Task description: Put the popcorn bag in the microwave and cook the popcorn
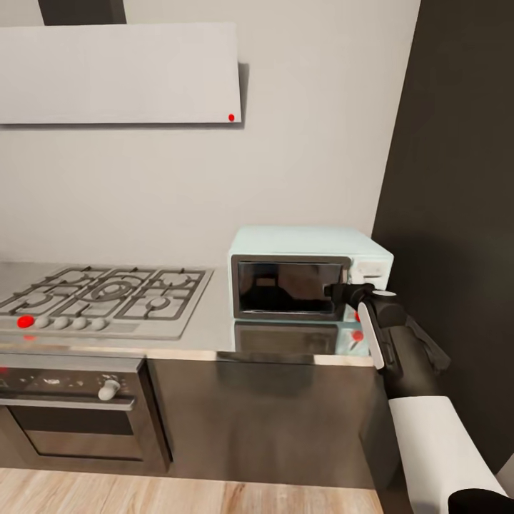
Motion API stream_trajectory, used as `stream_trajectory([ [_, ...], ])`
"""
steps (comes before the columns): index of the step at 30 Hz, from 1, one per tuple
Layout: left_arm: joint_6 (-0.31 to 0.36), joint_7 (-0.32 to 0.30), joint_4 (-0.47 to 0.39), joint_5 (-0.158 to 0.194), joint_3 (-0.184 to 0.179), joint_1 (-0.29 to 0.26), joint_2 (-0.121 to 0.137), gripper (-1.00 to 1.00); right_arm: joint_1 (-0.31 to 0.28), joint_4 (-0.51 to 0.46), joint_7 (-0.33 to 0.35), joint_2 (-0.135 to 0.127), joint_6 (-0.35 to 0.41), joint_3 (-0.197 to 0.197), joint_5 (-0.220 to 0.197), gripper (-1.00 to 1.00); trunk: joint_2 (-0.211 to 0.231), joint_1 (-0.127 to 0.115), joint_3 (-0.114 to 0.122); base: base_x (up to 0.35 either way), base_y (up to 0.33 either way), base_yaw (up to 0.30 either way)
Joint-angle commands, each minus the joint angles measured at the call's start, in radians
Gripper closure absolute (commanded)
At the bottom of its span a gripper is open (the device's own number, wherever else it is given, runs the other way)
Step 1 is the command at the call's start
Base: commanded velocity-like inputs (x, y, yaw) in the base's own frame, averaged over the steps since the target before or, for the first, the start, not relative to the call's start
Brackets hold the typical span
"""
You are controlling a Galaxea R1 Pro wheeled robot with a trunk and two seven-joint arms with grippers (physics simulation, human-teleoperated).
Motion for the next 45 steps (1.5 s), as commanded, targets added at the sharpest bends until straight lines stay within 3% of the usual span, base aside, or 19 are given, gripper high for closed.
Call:
stream_trajectory([
  [1,-0.001,0.0,-0.001,0.009,0.002,0.0,0.0,-1.0,0.002,0.0,-0.003,0.0,-0.011,0.0,0.001,-1.0,0.0,0.0,-0.001,0.112,0.0,0.0],
  [7,-0.001,0.0,-0.001,0.009,0.002,0.0,0.0,-1.0,0.004,0.013,0.0,-0.001,-0.039,0.0,0.0,-1.0,0.0,0.0,-0.001,0.061,0.0,0.0],
  [39,-0.001,0.0,-0.001,0.01,0.002,0.0,0.001,-1.0,0.004,0.048,0.003,-0.003,-0.04,-0.001,0.009,-1.0,0.0,0.0,-0.001,0.026,0.0,0.0],
  [40,-0.001,0.0,-0.001,0.01,0.002,0.0,0.001,-1.0,0.004,0.048,0.003,-0.003,-0.04,-0.001,0.009,1.0,0.0,0.0,-0.001,0.0,0.0,0.0],
  [45,-0.001,0.0,-0.001,0.01,0.002,0.0,0.001,-1.0,0.004,0.048,0.002,-0.003,-0.04,-0.001,0.009,1.0,0.0,0.0,-0.001,0.0,0.0,0.0],
])
